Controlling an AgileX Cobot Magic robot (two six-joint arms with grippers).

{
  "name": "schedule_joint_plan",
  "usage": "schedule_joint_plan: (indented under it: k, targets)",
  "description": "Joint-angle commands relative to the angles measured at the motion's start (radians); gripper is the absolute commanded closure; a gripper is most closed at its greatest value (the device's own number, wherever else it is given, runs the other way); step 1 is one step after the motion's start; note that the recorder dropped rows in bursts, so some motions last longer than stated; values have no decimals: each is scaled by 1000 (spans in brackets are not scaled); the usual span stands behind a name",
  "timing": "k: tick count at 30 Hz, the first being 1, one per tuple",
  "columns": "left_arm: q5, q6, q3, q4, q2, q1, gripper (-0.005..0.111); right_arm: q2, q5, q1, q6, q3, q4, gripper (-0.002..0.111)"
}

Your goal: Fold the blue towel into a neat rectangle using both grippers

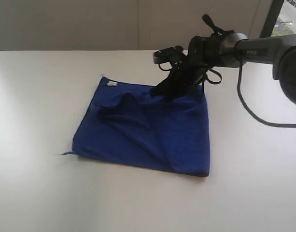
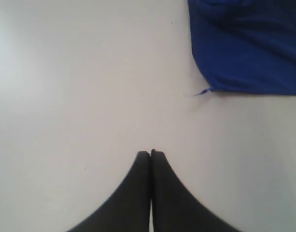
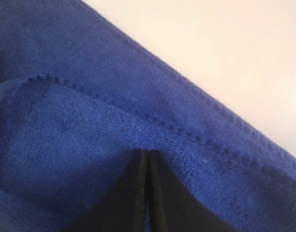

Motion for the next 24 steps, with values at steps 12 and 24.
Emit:
schedule_joint_plan:
  k: [12,24]
  targets:
    - [7,-1,2,-11,-7,3,107,-35,608,-87,300,19,-240,108]
    - [7,-1,2,-11,-7,3,107,-222,605,-61,304,133,-355,108]
